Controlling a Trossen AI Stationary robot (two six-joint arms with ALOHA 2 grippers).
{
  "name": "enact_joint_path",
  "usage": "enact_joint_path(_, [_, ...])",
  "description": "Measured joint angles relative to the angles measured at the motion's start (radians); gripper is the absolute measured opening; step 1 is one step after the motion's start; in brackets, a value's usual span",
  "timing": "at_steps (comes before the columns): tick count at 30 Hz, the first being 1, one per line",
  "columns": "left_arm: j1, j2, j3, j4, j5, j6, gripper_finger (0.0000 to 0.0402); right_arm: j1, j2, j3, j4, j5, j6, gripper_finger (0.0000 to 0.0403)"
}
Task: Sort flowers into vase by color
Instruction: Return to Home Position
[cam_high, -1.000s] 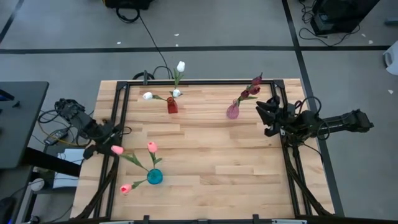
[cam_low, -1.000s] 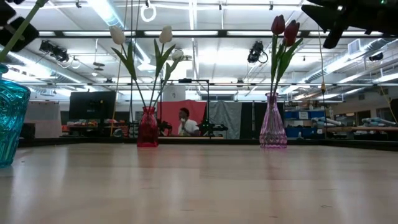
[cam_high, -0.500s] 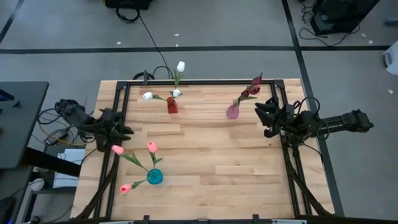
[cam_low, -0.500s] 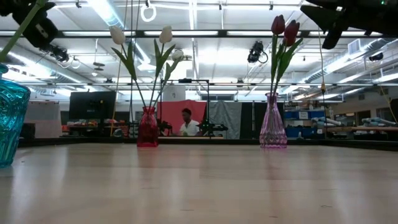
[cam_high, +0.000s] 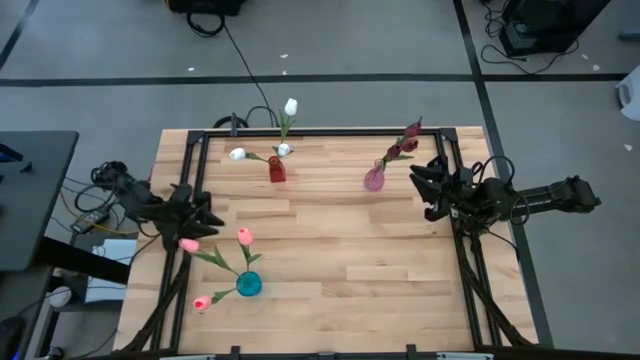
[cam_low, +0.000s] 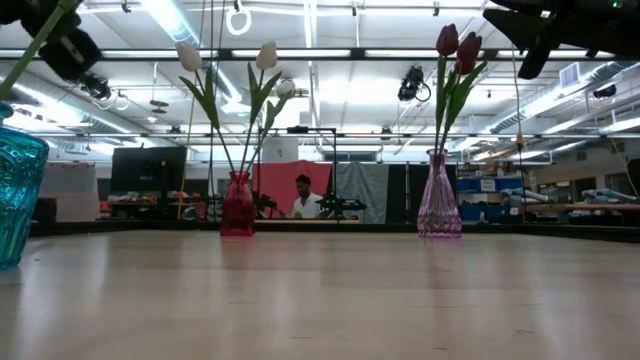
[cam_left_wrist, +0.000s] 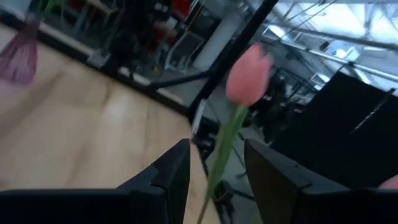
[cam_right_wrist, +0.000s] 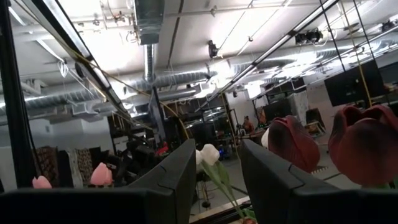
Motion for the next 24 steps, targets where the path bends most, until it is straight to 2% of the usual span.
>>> enact_joint_path(10, [0.0, 0.0, -0.048, 0.111, -0.031, 0.402, 0.0157, 0.0, 0.0, 0.0, 0.001, 0.0, 0.0, 0.0138])
enact_joint_path(15, [0.0, -0.001, -0.091, 0.147, -0.043, 0.471, 0.0157, 0.0, 0.0, 0.0, 0.0, 0.0, 0.0, 0.0138])
enact_joint_path(24, [0.0, 0.0, -0.237, 0.214, -0.158, 0.533, 0.0157, 0.0, 0.0, 0.0, 0.0, 0.0, 0.0, 0.0138])
